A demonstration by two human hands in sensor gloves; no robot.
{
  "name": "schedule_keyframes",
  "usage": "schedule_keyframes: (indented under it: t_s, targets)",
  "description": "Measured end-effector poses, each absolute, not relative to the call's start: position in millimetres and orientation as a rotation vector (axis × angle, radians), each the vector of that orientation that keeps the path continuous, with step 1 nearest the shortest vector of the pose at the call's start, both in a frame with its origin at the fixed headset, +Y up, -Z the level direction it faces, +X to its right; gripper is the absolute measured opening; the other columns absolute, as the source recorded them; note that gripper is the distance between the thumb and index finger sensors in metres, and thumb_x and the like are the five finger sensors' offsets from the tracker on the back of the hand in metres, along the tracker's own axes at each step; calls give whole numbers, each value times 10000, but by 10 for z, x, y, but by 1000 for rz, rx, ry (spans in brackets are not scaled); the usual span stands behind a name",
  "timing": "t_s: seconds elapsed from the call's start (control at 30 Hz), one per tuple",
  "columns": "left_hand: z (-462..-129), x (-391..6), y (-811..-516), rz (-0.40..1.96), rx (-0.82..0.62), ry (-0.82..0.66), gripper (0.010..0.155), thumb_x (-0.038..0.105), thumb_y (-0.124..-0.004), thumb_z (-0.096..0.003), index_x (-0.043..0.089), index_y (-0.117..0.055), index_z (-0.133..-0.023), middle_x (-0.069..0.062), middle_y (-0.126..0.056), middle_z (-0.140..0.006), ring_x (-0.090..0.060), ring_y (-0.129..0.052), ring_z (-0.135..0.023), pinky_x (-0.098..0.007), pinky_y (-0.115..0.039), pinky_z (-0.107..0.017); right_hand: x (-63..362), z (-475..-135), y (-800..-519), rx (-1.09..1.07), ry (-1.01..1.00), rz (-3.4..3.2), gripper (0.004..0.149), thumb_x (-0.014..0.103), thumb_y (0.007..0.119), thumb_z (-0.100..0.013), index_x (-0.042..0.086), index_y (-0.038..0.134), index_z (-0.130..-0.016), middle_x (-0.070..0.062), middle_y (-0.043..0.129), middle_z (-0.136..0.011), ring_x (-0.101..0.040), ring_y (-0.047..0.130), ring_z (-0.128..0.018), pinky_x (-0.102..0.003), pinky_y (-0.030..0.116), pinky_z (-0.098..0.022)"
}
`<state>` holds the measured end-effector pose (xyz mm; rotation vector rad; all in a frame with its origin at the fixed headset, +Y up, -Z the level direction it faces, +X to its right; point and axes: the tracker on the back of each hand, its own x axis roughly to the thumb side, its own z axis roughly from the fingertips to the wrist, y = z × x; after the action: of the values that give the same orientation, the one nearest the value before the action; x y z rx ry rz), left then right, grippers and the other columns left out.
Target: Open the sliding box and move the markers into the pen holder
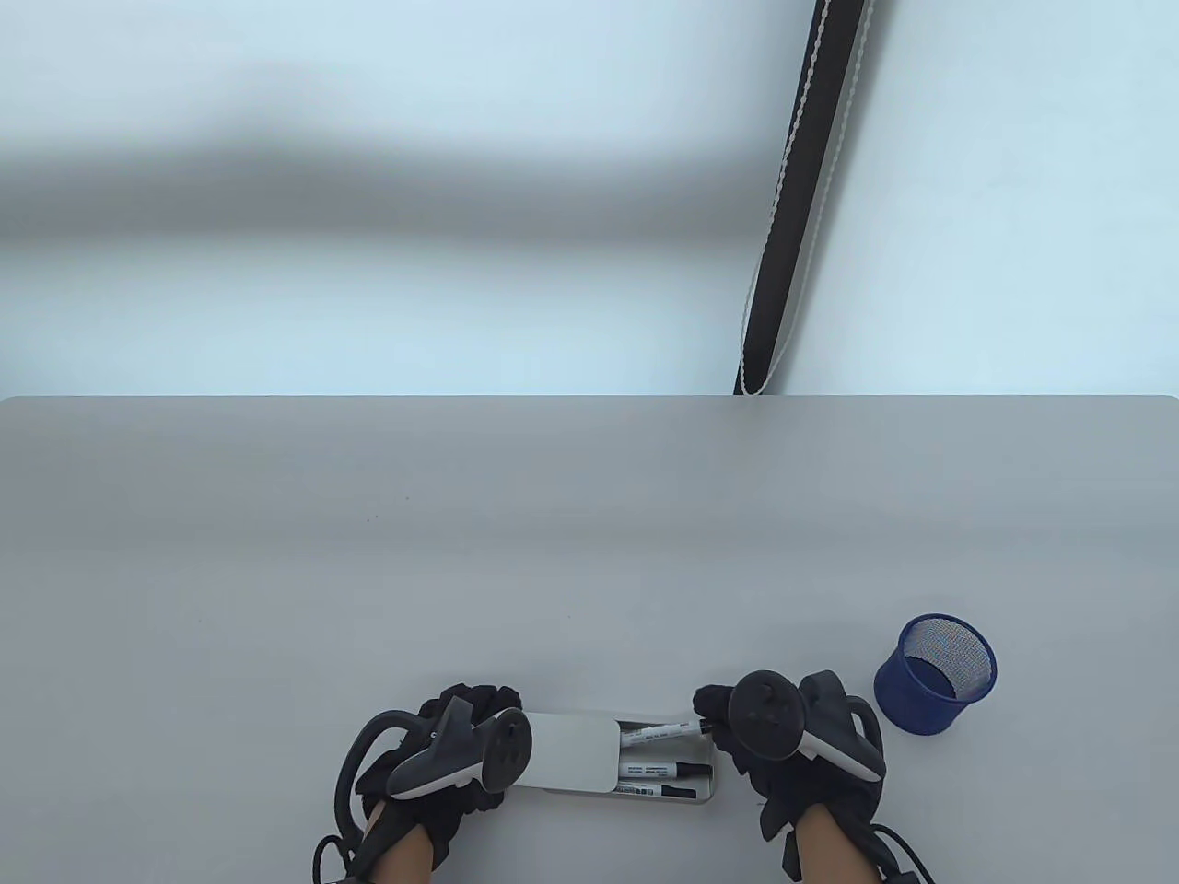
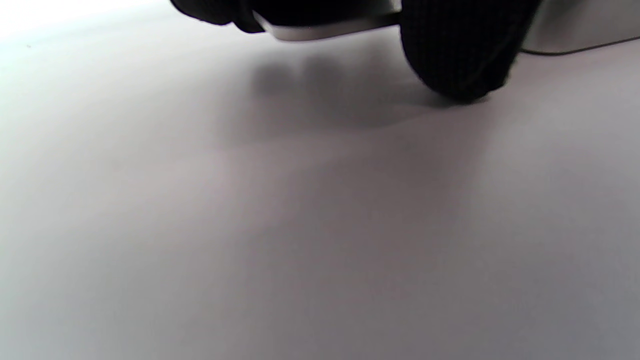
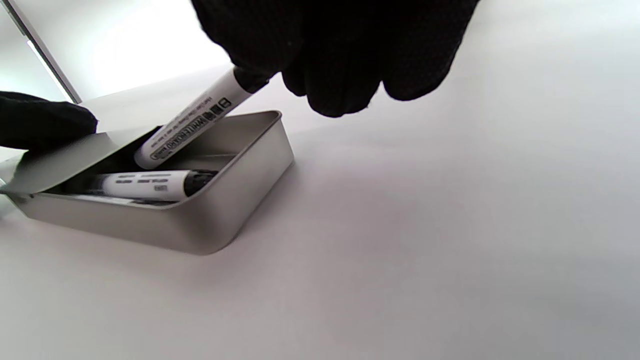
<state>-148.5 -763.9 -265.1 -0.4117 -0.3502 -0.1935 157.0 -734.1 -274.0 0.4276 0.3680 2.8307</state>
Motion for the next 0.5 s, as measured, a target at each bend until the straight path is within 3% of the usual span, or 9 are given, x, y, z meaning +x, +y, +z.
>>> schedule_keyframes:
  t_s: [0.5]
  targets:
    - [-2654,-1485,-7639,-195,-412,-352,774,603,-689,-429,351,-320,-1060,74,-423,-1162,-209,-549,-1100,-376,-584,-836,1802,-2623,-6883,415,123,2659,438,260,748,-580,148,684,-998,-150,790,-937,-255,901,-755,-494,759,-647]
